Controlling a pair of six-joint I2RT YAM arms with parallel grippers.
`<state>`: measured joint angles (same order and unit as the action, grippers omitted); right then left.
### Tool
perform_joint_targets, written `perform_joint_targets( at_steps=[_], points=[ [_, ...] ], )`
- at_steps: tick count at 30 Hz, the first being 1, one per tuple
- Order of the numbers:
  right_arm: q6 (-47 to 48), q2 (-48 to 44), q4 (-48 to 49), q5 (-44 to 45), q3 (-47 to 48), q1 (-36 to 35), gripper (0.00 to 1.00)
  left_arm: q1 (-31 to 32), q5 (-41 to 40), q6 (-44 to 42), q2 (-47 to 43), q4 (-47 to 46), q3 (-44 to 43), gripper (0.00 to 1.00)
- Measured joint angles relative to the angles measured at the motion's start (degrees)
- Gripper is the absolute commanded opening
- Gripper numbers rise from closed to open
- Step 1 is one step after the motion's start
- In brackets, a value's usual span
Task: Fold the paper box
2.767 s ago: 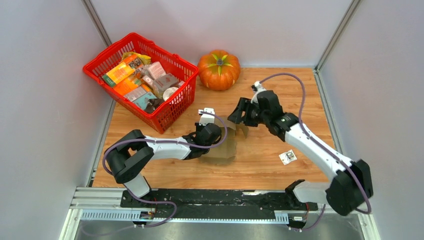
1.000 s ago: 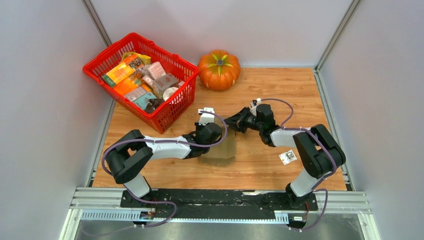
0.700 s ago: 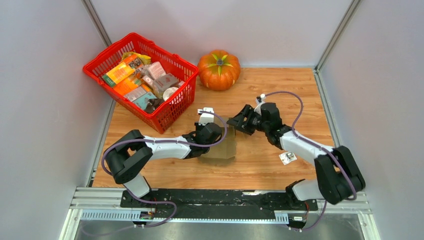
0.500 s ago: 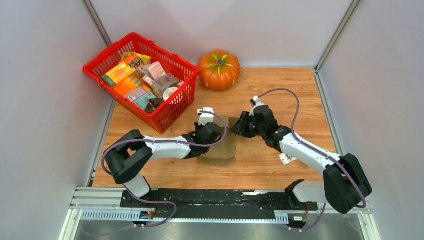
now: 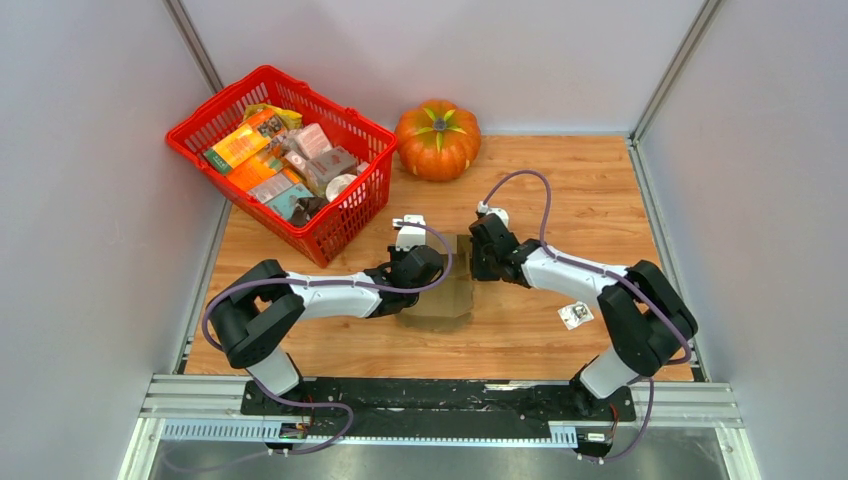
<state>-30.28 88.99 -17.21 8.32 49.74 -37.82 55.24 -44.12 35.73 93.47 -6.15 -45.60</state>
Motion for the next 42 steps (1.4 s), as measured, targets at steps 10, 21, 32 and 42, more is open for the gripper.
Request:
perform_joint_targets(
  at_steps=[10, 21, 32, 42],
  points=[
    [1.66, 4.87, 3.06, 1.7, 1.22, -0.46, 0.0, 0.0, -0.02, 0.24, 0.0, 0.11, 0.0, 0.0],
    [-0.87, 5.6, 9.4, -6.29, 1.97, -0.94, 0.0, 0.0, -0.15, 0.24, -0.04, 0.17, 0.0, 0.0],
    [-2.93, 12.35, 9.66, -9.73, 6.16, -0.5, 0.0, -0.26, -1.66, 0.22, -0.04, 1.14, 0.0, 0.0],
    [-1.01, 3.48, 4.48, -9.44, 3.78, -0.63, 0.22, -0.24, -1.68, 0.13, -0.04, 1.11, 0.0, 0.0]
  ],
)
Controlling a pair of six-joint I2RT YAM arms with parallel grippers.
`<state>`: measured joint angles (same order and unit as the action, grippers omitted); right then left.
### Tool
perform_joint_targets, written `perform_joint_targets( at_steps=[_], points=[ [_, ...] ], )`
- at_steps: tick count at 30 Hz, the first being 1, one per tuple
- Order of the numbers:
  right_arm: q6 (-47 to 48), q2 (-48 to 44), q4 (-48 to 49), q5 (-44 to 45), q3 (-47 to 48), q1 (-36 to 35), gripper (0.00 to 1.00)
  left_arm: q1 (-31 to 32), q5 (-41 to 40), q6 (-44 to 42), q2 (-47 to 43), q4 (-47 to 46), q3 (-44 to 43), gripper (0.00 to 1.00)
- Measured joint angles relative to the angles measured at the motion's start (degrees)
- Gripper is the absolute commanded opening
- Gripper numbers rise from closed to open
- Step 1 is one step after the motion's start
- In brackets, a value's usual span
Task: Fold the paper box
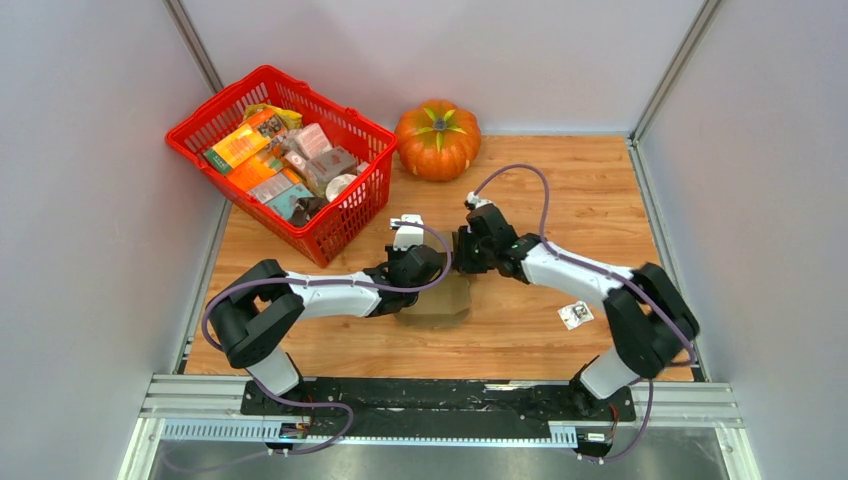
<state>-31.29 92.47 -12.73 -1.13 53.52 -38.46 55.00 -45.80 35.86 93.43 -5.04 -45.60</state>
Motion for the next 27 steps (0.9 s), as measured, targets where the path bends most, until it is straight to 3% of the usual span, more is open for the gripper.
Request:
perform_joint_targets(
  at_steps=[5, 9, 15, 20, 25, 27],
  points=[
    [1.79, -12.15, -3.32, -0.31, -0.59, 0.02, 0.34, 0.0, 0.07, 0.04, 0.0, -0.04, 0.02, 0.0],
    [2.69, -15.69, -2.03, -2.08, -4.98, -0.11, 0.26, 0.0, 0.09, 0.09, 0.0, -0.04, 0.02, 0.0],
    [4.55, -8.07, -3.28, -0.37, -6.34, -3.74, 0.15, 0.0, 0.07, 0.11, 0.0, -0.02, 0.02, 0.0],
    [4.76, -0.66, -5.81, 4.72, -5.11, -6.25, 0.16, 0.0, 0.11, 0.11, 0.0, 0.0, 0.02, 0.0],
    [4.11, -0.63, -5.75, 8.33, -4.79, -7.52, 0.17, 0.0, 0.15, 0.15, 0.0, 0.0, 0.02, 0.0],
    [4.11, -1.38, -5.9, 8.94, -5.33, -7.89, 0.23, 0.0, 0.15, 0.17, 0.0, 0.0, 0.02, 0.0]
  ],
)
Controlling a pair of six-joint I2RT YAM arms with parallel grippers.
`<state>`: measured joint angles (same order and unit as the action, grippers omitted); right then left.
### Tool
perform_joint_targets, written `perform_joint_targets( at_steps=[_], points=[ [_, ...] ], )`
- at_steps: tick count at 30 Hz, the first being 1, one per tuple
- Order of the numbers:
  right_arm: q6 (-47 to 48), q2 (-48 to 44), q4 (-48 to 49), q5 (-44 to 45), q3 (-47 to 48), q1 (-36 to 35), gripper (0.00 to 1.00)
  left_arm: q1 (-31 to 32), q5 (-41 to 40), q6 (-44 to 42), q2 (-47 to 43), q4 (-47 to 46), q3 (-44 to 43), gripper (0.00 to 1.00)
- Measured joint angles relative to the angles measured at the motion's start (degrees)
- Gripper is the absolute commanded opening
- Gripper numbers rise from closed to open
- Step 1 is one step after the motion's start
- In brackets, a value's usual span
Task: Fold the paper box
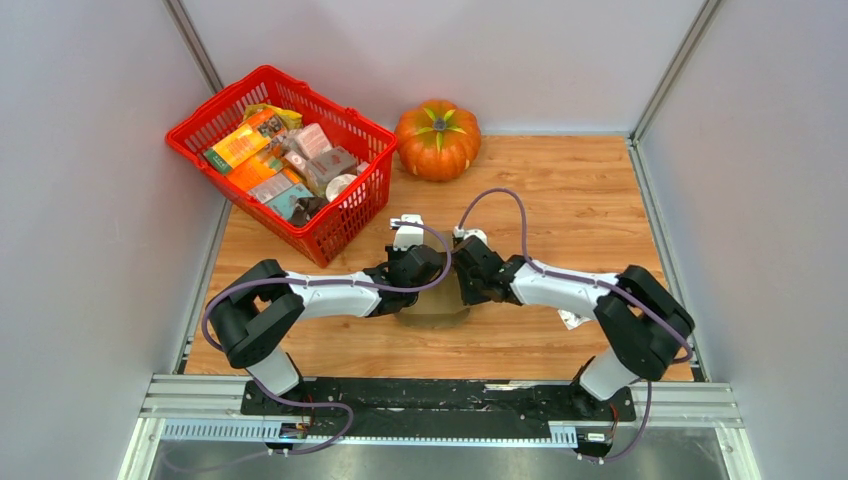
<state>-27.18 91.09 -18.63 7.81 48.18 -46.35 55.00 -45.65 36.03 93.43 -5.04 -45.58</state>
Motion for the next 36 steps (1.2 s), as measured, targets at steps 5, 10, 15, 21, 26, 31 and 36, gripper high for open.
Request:
perform_joint_targets(
  at_steps=[5, 10, 15, 21, 26, 31, 36],
  points=[
    [0.33, -9.51, -3.82, 1.84, -1.64, -0.07, 0.56, 0.0, -0.04, 0.07, 0.0, -0.02, 0.0, 0.0],
    [1.49, -17.55, -6.84, 5.2, 0.09, -0.07, 0.64, 0.0, -0.07, 0.09, 0.0, -0.02, 0.0, 0.0],
    [3.02, -17.25, -8.63, 8.41, 1.01, 0.44, 0.62, 0.0, -0.02, 0.13, 0.0, -0.02, 0.0, 0.0],
    [5.68, -10.91, -8.44, 10.82, 3.74, 1.05, 0.4, 0.0, -0.02, 0.15, 0.0, -0.02, 0.0, 0.0],
    [6.67, -6.12, -6.88, 12.11, 5.53, 1.05, 0.13, 0.0, 0.07, 0.11, 0.0, -0.04, 0.0, 0.0],
    [6.62, -5.16, -6.75, 12.98, 5.66, 1.05, 0.0, 0.02, 0.42, -0.57, -0.2, -1.29, 0.72, 0.11],
    [6.19, -5.16, -6.36, 13.55, 5.66, 1.16, 0.0, -0.04, 2.49, -3.21, -2.75, -2.82, 3.78, 0.4]
  ],
)
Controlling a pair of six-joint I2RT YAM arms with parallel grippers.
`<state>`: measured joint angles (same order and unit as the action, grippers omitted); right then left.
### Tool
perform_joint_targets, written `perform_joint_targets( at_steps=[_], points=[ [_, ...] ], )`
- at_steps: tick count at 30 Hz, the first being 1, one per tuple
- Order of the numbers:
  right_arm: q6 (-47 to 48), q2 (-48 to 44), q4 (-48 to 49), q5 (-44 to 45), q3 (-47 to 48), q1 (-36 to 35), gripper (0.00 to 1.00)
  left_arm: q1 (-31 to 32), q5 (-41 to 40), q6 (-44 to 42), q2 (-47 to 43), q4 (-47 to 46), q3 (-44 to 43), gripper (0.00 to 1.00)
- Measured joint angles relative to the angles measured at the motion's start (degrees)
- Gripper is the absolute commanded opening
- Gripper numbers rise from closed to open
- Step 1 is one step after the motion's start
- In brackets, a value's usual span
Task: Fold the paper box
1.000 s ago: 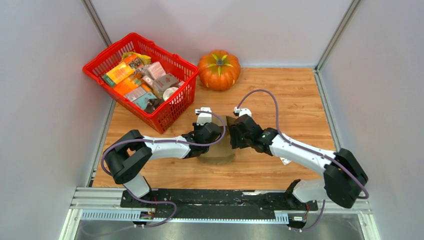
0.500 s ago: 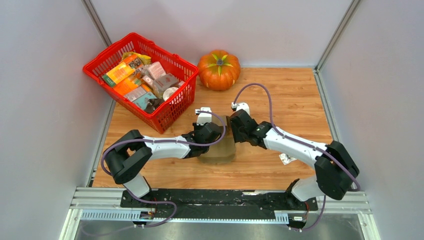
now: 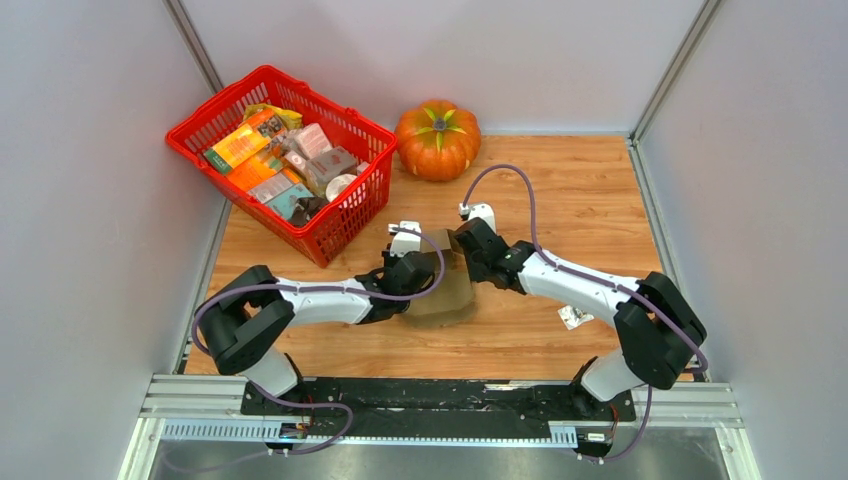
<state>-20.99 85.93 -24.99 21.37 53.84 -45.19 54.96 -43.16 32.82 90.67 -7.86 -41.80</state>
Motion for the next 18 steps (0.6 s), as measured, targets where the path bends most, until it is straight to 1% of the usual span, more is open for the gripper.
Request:
perform_joint_targets(
  at_steps=[1, 5, 7, 9, 10, 11, 14, 16, 18],
  points=[
    [-0.15, 0.0, 0.39, -0.02, 0.0, 0.0, 0.0, 0.07, 0.63, -0.63, -0.59, 0.24, 0.7, 0.43],
    [-0.46, 0.0, 0.87, -0.24, 0.02, -0.04, 0.0, 0.09, 2.93, -3.13, -4.11, 2.08, 2.54, 0.69],
    [-0.79, 0.0, 0.87, -0.28, 0.11, -0.09, 0.0, 0.09, 4.17, -4.2, -7.48, 3.56, 3.28, 0.69],
    [-1.4, 0.0, 0.85, -0.35, 0.31, -0.17, 0.0, 0.07, 5.9, -4.5, -12.13, 5.2, 3.89, 0.62],
    [-1.97, 0.0, 0.76, -0.44, 0.46, -0.17, 0.0, 0.07, 6.75, -4.63, -14.4, 5.55, 4.37, 0.56],
    [-2.62, 0.0, 0.59, -0.52, 0.68, -0.17, 0.0, 0.07, 8.57, -4.98, -17.33, 5.38, 5.35, 0.38],
    [-5.6, 0.0, -0.87, -1.01, 1.81, -0.17, 0.0, 0.07, 14.38, -6.32, -23.56, 4.46, 7.98, 0.13],
    [-8.33, 0.0, -2.43, -1.62, 2.86, -0.17, 0.0, 0.11, 19.04, -7.5, -24.7, 2.89, 8.9, 0.06],
    [-10.82, -0.09, -3.56, -2.12, 3.69, -0.17, 0.0, 0.24, 23.34, -8.28, -23.61, 0.98, 9.07, 0.04]
  ],
)
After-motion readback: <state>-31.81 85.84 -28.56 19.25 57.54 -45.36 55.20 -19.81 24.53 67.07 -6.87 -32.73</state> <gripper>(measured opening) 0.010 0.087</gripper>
